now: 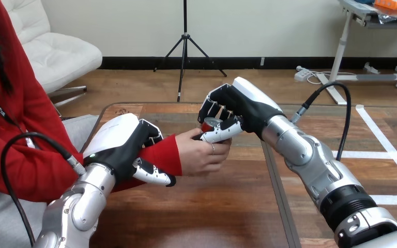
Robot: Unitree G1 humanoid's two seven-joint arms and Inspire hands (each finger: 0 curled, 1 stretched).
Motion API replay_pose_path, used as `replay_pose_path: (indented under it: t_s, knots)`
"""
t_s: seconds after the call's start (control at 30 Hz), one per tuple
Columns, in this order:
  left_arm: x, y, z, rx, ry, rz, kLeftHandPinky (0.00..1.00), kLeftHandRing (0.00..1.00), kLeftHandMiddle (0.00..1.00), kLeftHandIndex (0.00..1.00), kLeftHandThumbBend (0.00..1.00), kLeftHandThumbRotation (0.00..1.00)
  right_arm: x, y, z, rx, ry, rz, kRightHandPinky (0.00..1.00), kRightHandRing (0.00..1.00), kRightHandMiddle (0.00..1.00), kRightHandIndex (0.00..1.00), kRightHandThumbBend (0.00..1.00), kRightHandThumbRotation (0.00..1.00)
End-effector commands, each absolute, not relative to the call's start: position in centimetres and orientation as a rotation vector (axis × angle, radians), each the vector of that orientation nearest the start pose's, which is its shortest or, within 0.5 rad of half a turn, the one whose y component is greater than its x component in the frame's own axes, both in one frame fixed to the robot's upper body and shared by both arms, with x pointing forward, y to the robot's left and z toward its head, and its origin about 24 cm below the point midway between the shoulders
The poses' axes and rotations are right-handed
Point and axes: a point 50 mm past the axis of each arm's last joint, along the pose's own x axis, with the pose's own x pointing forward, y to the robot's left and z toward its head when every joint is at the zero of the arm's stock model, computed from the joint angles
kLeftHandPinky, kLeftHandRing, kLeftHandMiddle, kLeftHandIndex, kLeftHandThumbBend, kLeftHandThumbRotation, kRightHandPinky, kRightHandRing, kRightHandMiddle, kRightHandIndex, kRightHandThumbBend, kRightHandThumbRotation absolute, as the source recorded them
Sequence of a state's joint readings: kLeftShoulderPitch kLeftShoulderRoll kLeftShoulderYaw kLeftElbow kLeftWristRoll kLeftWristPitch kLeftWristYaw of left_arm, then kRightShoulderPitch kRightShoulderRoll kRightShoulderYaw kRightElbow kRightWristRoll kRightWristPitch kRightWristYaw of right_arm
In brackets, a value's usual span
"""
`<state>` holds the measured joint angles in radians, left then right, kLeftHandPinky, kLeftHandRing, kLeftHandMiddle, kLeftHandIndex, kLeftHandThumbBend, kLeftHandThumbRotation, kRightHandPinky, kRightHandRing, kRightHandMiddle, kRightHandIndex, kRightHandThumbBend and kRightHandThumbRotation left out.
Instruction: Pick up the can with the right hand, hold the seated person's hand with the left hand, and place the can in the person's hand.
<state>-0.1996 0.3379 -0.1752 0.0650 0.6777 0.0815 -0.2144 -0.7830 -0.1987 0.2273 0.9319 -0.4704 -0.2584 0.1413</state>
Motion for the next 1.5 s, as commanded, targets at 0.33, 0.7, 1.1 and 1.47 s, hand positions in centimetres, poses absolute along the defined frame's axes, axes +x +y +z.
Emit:
replay_pose_path:
  t_s: [0.33,0.7,1.1,1.47]
  knots:
    - [30.9,12.5,16.1,0.965,-0.423,-0.215,0.22,0.29,0.37,0.38,0.74,0.00,38.5,-5.4,20.9,-0.819,-0.543,0.464,0.30,0.36,0.42,0.45,0.64,0.00]
    - [30.9,12.6,15.9,0.952,-0.407,-0.220,0.22,0.28,0.37,0.38,0.74,0.00,38.6,-5.8,21.2,-0.833,-0.543,0.451,0.29,0.34,0.41,0.45,0.64,0.00]
    - [30.8,12.6,15.7,0.957,-0.403,-0.221,0.22,0.29,0.37,0.37,0.73,0.00,38.7,-6.1,21.4,-0.835,-0.553,0.442,0.28,0.33,0.40,0.45,0.65,0.00]
    - [30.7,12.6,15.7,0.973,-0.404,-0.230,0.25,0.32,0.40,0.38,0.74,0.00,38.8,-6.5,21.6,-0.870,-0.560,0.417,0.27,0.33,0.40,0.45,0.66,0.00]
